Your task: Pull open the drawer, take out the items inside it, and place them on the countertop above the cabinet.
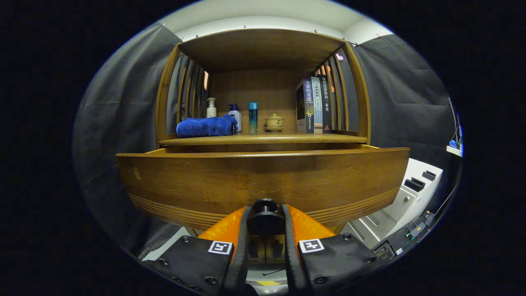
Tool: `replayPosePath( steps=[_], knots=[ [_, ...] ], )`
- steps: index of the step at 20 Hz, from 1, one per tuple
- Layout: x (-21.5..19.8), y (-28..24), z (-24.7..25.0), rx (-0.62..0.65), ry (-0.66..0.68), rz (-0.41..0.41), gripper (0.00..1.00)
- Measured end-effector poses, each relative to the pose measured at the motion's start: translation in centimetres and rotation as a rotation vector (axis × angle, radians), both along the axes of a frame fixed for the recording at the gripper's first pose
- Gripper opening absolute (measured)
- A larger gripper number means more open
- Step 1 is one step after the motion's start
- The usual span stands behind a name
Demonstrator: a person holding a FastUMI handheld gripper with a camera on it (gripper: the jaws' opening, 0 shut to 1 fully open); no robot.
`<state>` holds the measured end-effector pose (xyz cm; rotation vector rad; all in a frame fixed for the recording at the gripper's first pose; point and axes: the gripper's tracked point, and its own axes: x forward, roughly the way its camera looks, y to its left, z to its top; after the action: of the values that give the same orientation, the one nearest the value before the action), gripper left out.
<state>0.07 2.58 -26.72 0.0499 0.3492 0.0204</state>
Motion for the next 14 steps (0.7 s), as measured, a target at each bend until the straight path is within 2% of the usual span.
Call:
replayPosePath(
  steps=[6, 12, 14],
  knots=[
    [-1.6, 0.0, -0.3, 0.005, 0.024, -0.003, 0.45],
    [-1.4, 0.0, -0.3, -0.009, 0.013, -0.01, 0.48],
    [-1.4, 0.0, -0.3, -0.017, 0.013, -0.01, 0.59]
  ],
)
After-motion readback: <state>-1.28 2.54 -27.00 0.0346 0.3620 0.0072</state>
